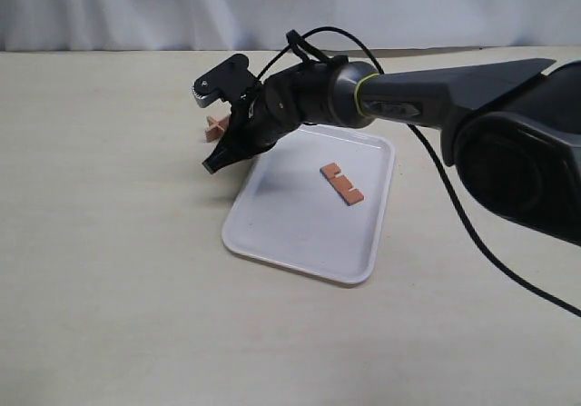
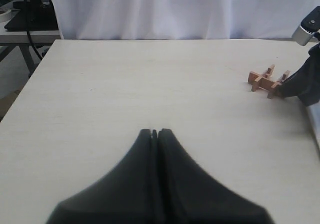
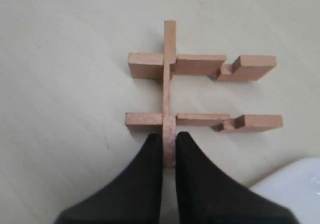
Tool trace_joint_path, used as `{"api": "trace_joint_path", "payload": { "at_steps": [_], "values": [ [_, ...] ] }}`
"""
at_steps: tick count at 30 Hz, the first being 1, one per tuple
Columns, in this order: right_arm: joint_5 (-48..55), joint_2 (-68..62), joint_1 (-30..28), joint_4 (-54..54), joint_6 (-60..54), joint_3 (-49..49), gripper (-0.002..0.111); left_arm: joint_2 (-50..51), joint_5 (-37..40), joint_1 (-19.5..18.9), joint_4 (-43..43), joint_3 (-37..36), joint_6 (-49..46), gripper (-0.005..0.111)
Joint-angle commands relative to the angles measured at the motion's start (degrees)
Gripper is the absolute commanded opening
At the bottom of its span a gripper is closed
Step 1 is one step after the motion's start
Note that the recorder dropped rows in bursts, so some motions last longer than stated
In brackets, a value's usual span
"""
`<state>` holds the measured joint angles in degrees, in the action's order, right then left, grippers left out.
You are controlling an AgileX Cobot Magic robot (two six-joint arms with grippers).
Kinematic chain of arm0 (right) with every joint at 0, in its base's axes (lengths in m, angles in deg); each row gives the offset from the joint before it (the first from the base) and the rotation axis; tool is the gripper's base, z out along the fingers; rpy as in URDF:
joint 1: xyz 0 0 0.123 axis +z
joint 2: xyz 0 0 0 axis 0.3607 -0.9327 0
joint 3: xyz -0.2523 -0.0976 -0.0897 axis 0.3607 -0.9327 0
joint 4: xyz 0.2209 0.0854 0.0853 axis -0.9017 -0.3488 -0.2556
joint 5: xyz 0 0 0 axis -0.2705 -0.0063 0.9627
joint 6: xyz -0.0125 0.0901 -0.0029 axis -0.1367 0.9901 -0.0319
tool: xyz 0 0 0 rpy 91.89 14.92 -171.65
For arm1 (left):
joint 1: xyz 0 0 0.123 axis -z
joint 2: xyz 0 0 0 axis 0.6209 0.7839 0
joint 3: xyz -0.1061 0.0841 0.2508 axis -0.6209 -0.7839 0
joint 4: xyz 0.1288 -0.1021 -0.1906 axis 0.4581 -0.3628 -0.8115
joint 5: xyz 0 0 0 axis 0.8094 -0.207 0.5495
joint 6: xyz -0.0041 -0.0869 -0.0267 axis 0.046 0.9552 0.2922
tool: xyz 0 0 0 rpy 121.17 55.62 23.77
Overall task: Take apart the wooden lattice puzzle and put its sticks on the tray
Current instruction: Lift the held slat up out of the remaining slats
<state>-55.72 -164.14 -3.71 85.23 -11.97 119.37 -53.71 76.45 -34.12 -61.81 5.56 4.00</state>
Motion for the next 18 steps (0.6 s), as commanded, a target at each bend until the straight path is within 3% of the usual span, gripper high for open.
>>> {"api": "trace_joint_path", "payload": {
  "at_steps": [1, 18],
  "values": [
    [3.19, 1.75, -0.01, -0.07, 0.16, 0.28, 0.005, -0.15, -0.36, 0.43, 0.03, -0.18, -0.11, 0.0],
    [25.4, 19.66, 0.72, 0.19, -0.87, -1.85, 0.005, -0.15, -0.36, 0.43, 0.03, -0.18, -0.11, 0.0]
  ]
}}
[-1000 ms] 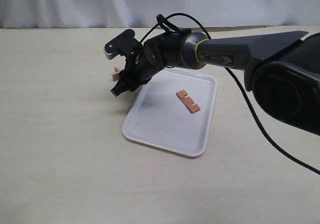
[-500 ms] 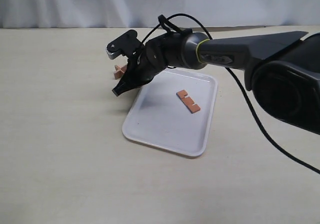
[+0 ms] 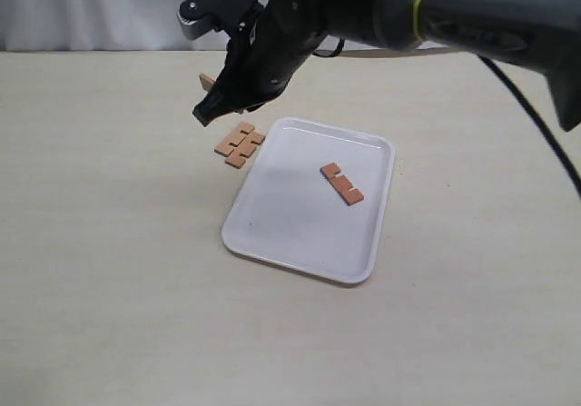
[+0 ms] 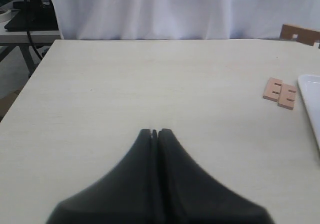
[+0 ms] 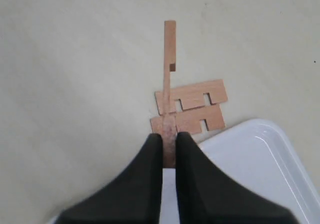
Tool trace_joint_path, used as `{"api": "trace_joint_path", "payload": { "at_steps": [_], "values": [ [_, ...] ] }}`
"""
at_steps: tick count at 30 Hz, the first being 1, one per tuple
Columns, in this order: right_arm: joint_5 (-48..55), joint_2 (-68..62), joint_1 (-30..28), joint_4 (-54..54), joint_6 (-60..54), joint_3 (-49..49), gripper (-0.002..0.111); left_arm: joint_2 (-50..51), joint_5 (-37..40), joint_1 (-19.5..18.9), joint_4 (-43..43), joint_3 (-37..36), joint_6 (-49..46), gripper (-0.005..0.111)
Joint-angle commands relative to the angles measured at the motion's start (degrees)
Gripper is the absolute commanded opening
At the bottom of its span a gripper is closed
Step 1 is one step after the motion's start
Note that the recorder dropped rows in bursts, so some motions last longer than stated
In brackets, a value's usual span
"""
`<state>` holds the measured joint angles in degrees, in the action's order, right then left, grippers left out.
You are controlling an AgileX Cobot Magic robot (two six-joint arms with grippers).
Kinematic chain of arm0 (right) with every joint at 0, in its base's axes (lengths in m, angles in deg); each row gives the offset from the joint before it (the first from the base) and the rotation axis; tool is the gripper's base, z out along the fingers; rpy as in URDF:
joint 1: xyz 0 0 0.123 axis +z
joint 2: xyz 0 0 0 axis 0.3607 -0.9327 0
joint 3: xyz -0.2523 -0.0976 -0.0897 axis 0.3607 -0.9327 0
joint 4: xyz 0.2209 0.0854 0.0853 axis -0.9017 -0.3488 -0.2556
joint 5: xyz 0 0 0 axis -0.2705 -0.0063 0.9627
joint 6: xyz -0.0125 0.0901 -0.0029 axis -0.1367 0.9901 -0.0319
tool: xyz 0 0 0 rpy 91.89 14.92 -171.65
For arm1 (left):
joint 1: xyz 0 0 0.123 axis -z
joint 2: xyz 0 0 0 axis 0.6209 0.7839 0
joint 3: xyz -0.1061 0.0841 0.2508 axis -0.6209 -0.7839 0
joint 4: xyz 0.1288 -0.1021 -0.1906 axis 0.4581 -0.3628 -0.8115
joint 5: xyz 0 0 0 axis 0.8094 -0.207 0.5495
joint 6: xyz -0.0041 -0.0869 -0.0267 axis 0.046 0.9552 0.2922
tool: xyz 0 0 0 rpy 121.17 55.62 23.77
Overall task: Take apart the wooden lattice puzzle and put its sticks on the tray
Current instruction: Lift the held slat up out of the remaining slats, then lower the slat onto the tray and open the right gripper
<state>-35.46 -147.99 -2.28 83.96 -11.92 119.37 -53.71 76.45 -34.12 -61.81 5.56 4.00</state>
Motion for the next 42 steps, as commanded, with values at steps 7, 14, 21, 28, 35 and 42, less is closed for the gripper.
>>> {"api": "trace_joint_path", "payload": {
  "at_steps": [7, 14, 21, 28, 35, 42],
  "values": [
    [6.08, 7.21, -5.19, 1.33, 0.63, -13.69, 0.005, -0.15, -0.36, 0.43, 0.03, -0.18, -0.11, 0.0],
    [-2.76, 7.42, -8.88, -3.91, 1.45, -24.98, 0.005, -0.15, -0.36, 0.43, 0.03, -0.18, -0.11, 0.0],
    [-8.18, 7.42, -8.98, -4.74, 1.72, -27.3, 0.006, -0.15, -0.36, 0.43, 0.03, -0.18, -0.11, 0.0],
    [-12.88, 7.42, -8.98, -4.2, 1.86, -27.16, 0.057, -0.15, -0.36, 0.43, 0.03, -0.18, -0.11, 0.0],
    [-18.41, 7.43, -6.87, -4.41, -0.18, -23.3, 0.07, -0.15, -0.36, 0.43, 0.03, -0.18, -0.11, 0.0],
    [-13.07, -0.09, -4.0, -4.41, -4.54, -9.99, 0.069, -0.15, -0.36, 0.43, 0.03, -0.18, -0.11, 0.0]
  ]
}}
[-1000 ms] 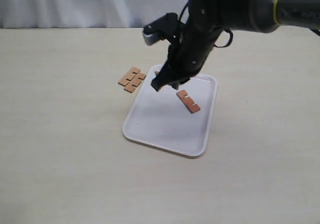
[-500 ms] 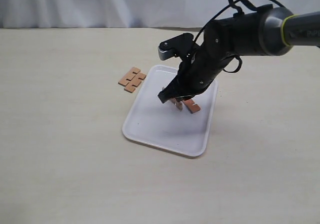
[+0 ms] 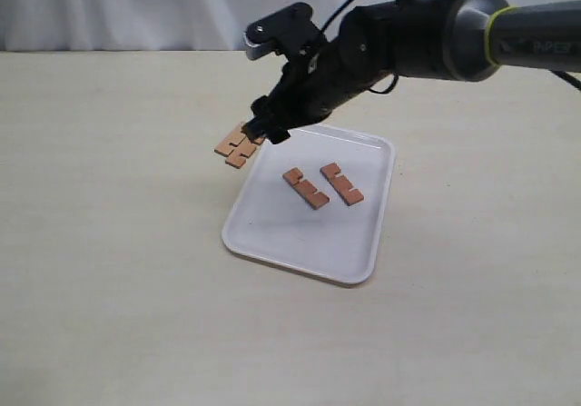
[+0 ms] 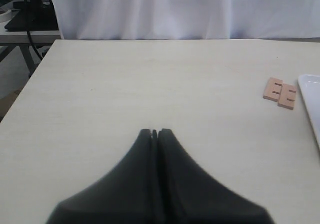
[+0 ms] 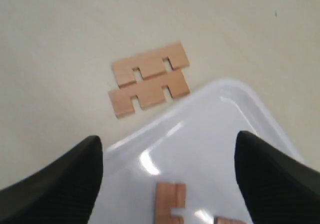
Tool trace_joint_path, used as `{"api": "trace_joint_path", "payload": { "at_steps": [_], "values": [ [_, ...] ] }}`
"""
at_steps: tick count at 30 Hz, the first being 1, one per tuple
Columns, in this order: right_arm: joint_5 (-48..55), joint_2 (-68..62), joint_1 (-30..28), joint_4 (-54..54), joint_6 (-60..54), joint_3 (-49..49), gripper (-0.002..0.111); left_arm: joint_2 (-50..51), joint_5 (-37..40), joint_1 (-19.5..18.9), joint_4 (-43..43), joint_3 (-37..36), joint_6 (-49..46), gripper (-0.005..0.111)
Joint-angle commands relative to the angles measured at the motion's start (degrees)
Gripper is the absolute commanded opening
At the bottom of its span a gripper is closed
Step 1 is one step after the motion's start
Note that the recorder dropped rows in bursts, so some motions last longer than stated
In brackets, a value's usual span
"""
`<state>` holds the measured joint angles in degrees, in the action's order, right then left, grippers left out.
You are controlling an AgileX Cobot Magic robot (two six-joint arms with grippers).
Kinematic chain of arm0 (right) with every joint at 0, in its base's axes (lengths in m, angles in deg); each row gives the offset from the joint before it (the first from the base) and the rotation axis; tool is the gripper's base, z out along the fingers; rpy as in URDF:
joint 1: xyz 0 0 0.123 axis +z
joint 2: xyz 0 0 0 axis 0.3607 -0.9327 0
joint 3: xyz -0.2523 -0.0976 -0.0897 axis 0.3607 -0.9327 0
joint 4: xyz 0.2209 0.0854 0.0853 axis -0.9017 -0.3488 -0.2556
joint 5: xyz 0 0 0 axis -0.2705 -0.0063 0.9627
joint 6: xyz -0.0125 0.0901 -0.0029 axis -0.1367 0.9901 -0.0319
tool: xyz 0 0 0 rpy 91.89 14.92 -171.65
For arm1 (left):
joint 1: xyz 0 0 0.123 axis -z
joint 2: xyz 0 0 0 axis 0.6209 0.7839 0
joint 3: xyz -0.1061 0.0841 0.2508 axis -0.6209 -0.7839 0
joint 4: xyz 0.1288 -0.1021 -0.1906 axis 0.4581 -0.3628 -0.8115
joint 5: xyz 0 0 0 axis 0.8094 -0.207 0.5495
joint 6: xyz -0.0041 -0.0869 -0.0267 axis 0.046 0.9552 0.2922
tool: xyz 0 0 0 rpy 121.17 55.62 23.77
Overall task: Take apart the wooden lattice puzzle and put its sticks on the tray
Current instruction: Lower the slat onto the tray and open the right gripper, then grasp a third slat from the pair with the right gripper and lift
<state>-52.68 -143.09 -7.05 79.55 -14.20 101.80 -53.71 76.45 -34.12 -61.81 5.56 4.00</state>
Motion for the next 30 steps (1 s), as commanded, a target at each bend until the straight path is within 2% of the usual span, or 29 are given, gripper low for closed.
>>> {"api": "trace_joint_path", "payload": {
  "at_steps": [1, 6, 11, 14, 20, 30],
  "values": [
    [6.58, -7.1, 0.77, 0.01, -2.36, 10.68, 0.069, -0.15, -0.36, 0.43, 0.03, -0.18, -0.11, 0.0],
    [18.24, -17.02, 0.52, 0.11, -7.28, 25.02, 0.071, -0.15, -0.36, 0.43, 0.03, -0.18, -0.11, 0.0],
    [25.26, -23.77, 0.74, 0.11, -10.8, 35.2, 0.091, -0.15, -0.36, 0.43, 0.03, -0.18, -0.11, 0.0],
    [28.29, -26.4, 0.74, 0.11, -12.7, 39.85, 0.099, -0.15, -0.36, 0.43, 0.03, -0.18, -0.11, 0.0],
    [29.83, -29.5, 0.74, -0.56, -15.87, 43.77, 0.101, -0.15, -0.36, 0.43, 0.03, -0.18, -0.11, 0.0],
    [25.95, -30.95, 0.74, -0.56, -16.48, 43.77, 0.1, -0.15, -0.36, 0.43, 0.03, -0.18, -0.11, 0.0]
  ]
}}
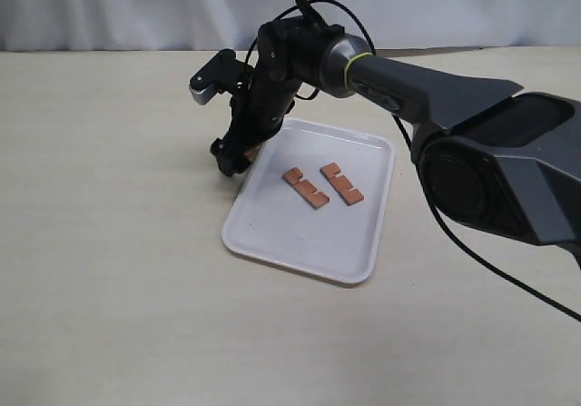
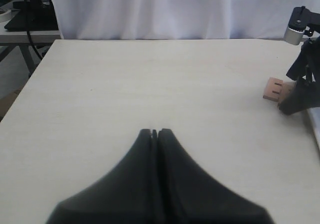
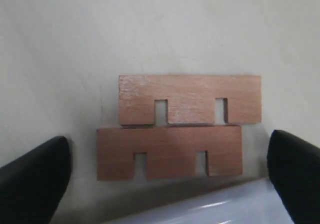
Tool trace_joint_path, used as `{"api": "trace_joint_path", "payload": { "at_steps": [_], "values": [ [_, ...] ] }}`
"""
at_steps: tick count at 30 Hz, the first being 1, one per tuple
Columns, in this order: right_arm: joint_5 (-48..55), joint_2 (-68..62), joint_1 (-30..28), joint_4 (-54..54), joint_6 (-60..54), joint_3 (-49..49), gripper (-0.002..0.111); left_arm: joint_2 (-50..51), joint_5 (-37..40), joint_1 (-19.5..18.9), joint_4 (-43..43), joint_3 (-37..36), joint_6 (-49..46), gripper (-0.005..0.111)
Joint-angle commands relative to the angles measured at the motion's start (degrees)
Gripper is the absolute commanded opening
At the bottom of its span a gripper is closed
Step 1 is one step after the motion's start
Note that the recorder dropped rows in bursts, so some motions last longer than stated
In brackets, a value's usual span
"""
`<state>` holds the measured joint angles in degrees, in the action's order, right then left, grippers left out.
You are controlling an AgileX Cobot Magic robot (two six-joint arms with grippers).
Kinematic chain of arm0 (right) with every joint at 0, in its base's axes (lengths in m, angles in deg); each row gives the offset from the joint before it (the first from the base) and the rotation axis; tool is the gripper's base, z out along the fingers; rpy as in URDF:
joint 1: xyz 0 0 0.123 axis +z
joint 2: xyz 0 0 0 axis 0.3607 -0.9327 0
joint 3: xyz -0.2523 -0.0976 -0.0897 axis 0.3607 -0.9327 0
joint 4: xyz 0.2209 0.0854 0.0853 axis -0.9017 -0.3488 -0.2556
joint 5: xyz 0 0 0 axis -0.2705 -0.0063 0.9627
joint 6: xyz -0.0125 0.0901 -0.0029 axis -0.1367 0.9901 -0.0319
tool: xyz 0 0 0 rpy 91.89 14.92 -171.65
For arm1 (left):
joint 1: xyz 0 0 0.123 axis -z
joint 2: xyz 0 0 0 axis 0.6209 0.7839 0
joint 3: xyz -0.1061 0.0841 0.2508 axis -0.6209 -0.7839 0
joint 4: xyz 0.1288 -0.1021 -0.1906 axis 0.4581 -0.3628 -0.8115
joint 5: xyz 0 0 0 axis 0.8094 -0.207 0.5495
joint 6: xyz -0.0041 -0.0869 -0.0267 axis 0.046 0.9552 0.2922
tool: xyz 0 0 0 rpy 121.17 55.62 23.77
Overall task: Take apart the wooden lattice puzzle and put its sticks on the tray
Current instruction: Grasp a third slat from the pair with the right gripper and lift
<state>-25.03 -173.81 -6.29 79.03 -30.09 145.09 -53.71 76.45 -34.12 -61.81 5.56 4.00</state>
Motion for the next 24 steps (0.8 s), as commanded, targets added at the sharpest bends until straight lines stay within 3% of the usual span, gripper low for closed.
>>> {"api": "trace_joint_path", "payload": {
  "at_steps": [1, 9, 15, 24],
  "values": [
    [-1.96, -0.23, -0.02, -0.04, -0.3, 0.49, 0.1, -0.15, -0.36, 0.43, 0.03, -0.18, -0.11, 0.0],
    [-2.36, -1.25, -0.12, -0.07, 1.17, 0.49, 0.1, -0.15, -0.36, 0.43, 0.03, -0.18, -0.11, 0.0],
    [-1.11, -2.21, -2.21, -8.43, -0.96, 0.49, 0.1, -0.15, -0.36, 0.43, 0.03, -0.18, -0.11, 0.0],
    [-1.11, -2.36, -3.55, -10.35, -2.92, 0.49, 0.1, -0.15, -0.36, 0.43, 0.03, -0.18, -0.11, 0.0]
  ]
}}
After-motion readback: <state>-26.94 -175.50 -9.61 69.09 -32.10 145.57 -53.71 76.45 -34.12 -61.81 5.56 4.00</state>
